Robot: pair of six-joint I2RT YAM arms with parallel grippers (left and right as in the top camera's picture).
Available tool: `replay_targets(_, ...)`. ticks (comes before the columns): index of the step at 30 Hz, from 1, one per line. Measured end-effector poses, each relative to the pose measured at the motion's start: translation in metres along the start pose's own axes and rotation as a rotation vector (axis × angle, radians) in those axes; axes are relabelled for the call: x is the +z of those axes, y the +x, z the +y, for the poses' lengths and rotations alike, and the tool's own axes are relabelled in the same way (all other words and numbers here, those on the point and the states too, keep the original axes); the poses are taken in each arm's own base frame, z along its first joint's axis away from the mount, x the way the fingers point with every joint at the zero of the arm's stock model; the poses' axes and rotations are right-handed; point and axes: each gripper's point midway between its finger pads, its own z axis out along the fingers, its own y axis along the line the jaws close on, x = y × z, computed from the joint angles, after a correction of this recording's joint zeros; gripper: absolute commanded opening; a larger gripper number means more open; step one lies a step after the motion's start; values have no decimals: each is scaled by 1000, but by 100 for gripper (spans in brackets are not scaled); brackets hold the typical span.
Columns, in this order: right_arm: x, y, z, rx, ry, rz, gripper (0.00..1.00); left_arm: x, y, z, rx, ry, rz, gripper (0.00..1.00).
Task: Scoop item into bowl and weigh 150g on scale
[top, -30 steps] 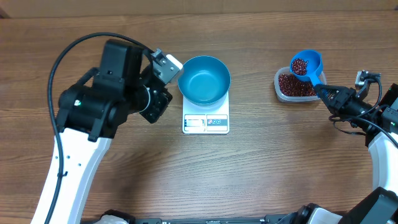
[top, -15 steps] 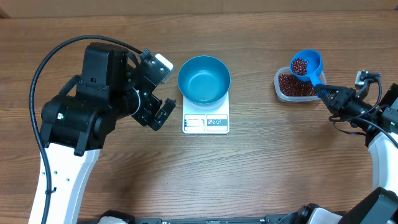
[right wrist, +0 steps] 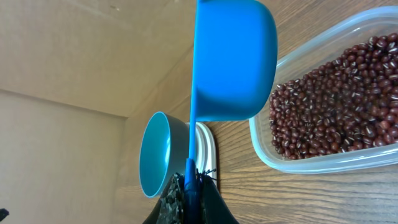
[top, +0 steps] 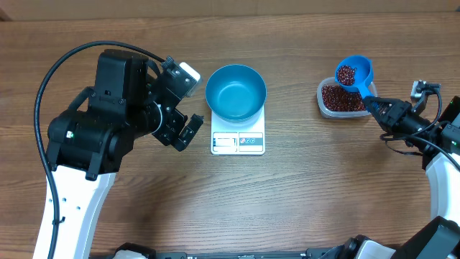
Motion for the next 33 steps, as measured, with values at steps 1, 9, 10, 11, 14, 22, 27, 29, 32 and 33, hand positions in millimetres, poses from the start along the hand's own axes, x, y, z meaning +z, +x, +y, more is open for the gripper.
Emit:
replay_targets(1, 0, 0, 0, -1, -2, 0, 4, 0, 0, 0, 0, 0, 0, 99)
replay_targets(9, 0, -1, 3, -3, -13, 2, 4, 0, 0, 0, 0, 0, 0, 100)
replay_targets(10, -1, -2, 4, -5, -13, 1, 4, 0, 0, 0, 0, 0, 0, 100)
replay_targets(11, -1, -4, 5, -10, -15, -1, 4, 0, 0, 0, 0, 0, 0, 100)
replay_targets(14, -2, -8, 9, -25, -18, -9, 4, 0, 0, 0, 0, 0, 0, 100)
replay_targets(22, -2, -9, 9, -26, -18, -10, 4, 2, -6, 6, 5, -23, -19, 100)
replay_targets(27, -2, -9, 9, -27, -18, -10, 4, 18, -8, 12, 1, -24, 5, 100)
replay_targets(29, -2, -9, 9, -26, -18, -10, 4, 30, -5, 14, -6, -15, 36, 100)
replay_targets(32, -2, -9, 10, -27, -19, -10, 4, 47, -1, 17, -15, 1, 78, 100)
replay_targets(33, -2, -9, 9, -25, -19, -9, 4, 54, 0, 18, -18, 6, 90, 99)
